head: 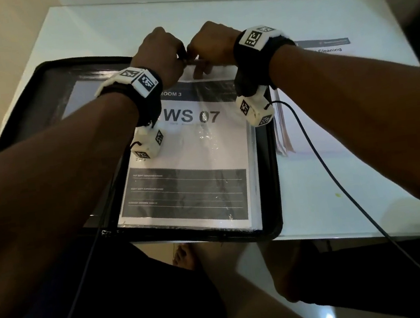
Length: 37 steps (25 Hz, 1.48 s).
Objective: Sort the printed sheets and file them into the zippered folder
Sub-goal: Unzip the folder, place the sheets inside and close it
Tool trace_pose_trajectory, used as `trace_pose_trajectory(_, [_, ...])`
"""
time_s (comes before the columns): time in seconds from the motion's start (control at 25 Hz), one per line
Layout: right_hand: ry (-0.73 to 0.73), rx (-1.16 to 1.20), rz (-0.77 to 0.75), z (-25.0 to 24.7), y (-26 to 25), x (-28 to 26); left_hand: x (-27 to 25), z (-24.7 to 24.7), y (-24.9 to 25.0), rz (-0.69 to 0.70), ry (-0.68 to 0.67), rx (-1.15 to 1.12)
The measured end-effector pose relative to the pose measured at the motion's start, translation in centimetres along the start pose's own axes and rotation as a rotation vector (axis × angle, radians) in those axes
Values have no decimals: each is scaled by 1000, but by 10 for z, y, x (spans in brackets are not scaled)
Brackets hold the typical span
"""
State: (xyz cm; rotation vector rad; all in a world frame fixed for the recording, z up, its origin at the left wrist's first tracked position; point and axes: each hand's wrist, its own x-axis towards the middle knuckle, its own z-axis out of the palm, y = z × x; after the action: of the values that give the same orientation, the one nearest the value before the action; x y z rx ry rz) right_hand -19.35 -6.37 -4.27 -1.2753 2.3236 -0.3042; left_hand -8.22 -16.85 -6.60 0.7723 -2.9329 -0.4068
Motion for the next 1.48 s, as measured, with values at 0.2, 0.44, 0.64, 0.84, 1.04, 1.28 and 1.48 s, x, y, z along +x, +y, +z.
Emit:
trace_pose_trajectory(0.2, [436, 267, 69, 6, 34, -37, -6, -10, -6, -70, 5, -79])
trace_pose_trajectory(0.44, [252, 1290, 252, 61, 24, -144, -23, -32, -12, -216, 76, -216])
trace_pose_trajectory(0.64, [8, 1823, 168, 99, -18, -181, -82, -64, 9, -266, -105, -373])
trace_pose_trajectory(0.84, [-108, 1795, 127, 97, -63, -189, -193, -110, 21, -359, -401, -808])
trace_pose_trajectory(1.04, [-189, 1404, 16, 76, -154, -179, -247, -145, -42, -308, -195, -1318])
trace_pose_trajectory(1.28, [-237, 992, 42, 108, -217, -144, -265, -130, -163, -626, 84, -798])
trace_pose_trajectory(1.48, [-200, 878, 78, 127, -223, -123, -281, -89, -212, -690, 57, -464])
